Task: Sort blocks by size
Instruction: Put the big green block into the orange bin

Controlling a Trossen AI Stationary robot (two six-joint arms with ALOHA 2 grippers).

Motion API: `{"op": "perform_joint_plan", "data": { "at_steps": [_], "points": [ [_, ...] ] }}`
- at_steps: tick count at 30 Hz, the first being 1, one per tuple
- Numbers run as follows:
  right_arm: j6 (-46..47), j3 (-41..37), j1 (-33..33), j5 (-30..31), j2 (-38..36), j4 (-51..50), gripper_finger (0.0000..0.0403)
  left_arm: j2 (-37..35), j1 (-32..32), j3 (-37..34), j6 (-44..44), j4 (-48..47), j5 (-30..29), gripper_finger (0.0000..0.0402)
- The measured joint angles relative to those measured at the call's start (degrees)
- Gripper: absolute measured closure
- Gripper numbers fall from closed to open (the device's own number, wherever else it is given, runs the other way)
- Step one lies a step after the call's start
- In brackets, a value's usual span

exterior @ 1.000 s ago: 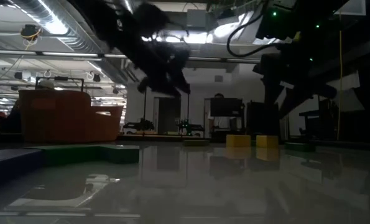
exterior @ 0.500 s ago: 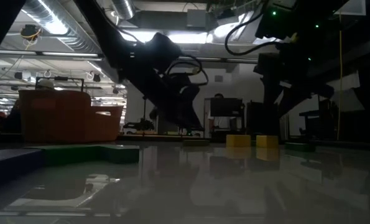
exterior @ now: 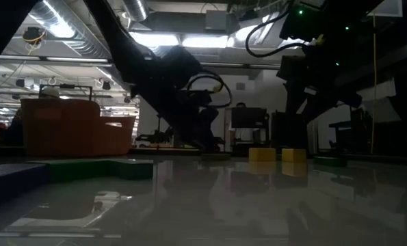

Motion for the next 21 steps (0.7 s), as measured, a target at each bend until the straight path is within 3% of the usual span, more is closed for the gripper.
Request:
{"op": "perform_joint_plan", "data": {
  "at_steps": [21],
  "points": [
    [0.0,0.0,0.0,0.1,0.0,0.0,0.0212,2.2,0.8,0.0,1.0,0.7,-1.4,0.0237]
  ]
}}
